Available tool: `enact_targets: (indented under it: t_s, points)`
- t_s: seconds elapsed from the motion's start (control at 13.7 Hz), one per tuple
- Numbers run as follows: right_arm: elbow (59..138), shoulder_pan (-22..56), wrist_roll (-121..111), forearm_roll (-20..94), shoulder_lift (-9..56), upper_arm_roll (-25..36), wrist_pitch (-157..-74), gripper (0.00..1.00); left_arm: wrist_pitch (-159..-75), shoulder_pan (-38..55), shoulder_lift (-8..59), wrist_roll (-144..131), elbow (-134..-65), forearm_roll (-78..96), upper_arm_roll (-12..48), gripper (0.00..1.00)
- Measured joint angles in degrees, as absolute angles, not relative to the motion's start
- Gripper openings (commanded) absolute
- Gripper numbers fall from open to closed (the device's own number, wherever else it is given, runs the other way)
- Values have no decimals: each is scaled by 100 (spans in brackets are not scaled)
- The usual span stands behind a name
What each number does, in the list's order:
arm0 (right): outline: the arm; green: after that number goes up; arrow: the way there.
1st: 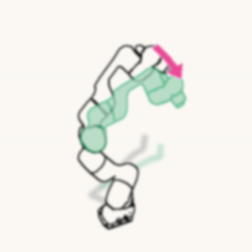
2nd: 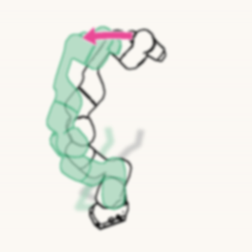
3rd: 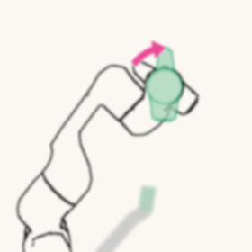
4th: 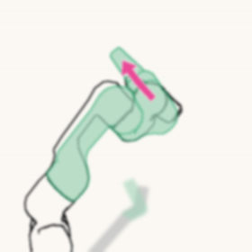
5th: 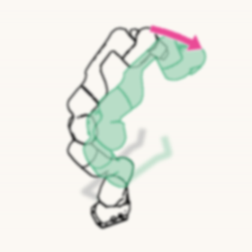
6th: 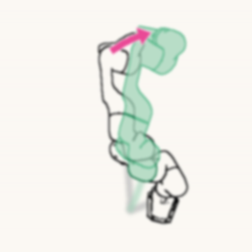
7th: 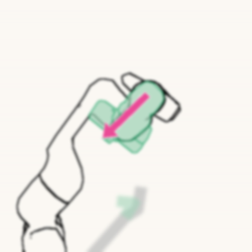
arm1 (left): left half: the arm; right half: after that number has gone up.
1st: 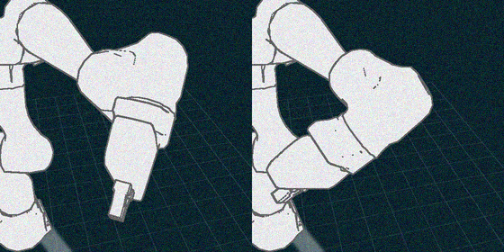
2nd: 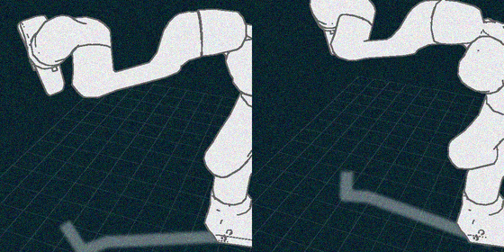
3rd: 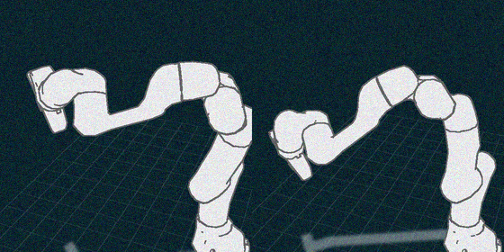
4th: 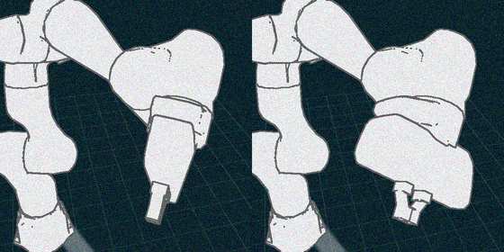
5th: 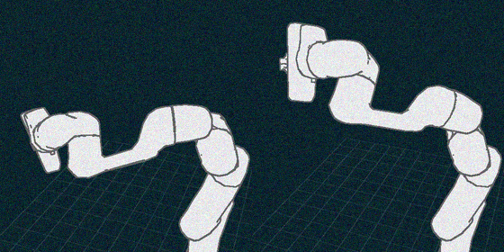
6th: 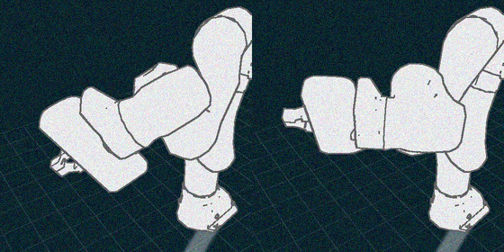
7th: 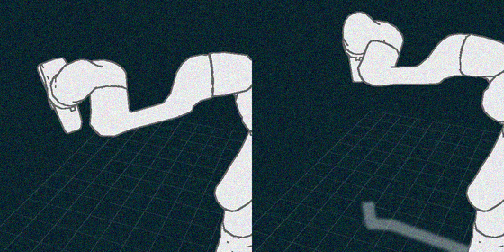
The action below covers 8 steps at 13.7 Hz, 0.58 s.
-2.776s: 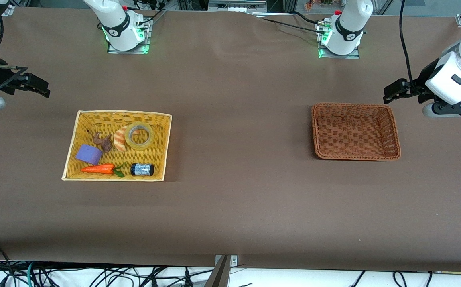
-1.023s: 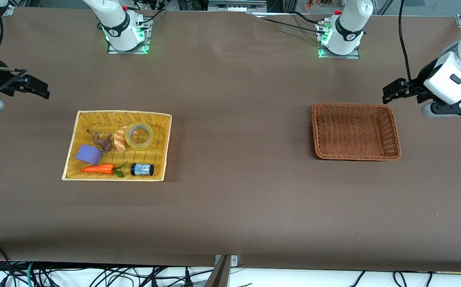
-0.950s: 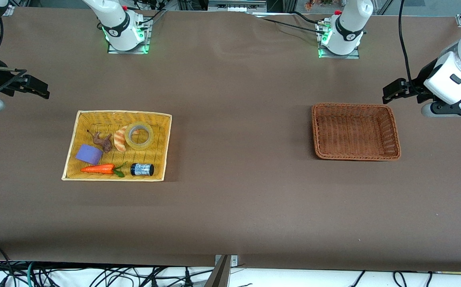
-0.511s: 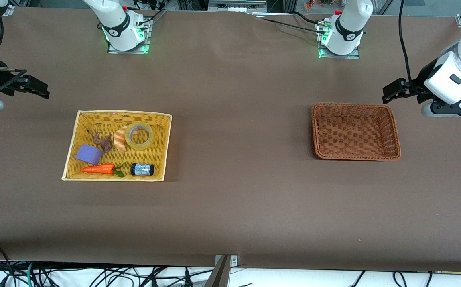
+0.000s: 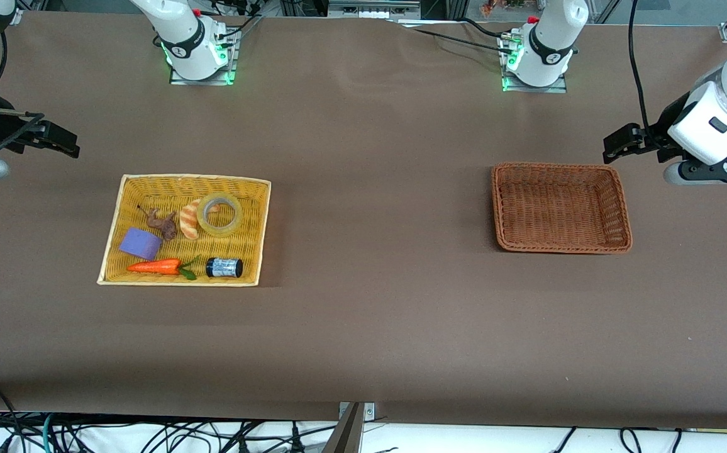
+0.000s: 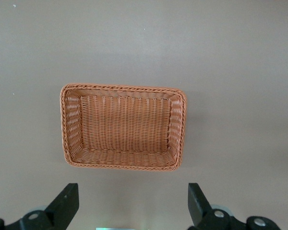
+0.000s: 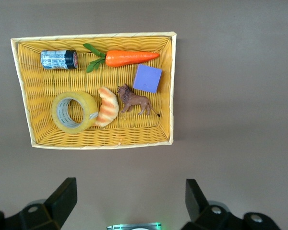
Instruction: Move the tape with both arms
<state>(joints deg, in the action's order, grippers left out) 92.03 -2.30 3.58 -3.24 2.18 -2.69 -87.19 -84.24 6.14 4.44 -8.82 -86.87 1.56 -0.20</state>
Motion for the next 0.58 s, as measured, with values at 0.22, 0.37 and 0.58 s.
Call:
enact_targets:
  t_s: [0.22, 0.37, 0.58]
  points:
    - [9204, -230, 358, -324, 357, -271, -8723, 100, -8434, 614, 446, -882, -8739, 156, -20, 100]
    - [9203, -228, 358, -324, 566, -281, -8737, 100, -8526, 613, 441, -882, -8793, 156, -20, 100]
    - [9209, -218, 358, -324, 833, -303, -8827, 100, -8714, 592, 408, -882, -8963, 156, -26, 100]
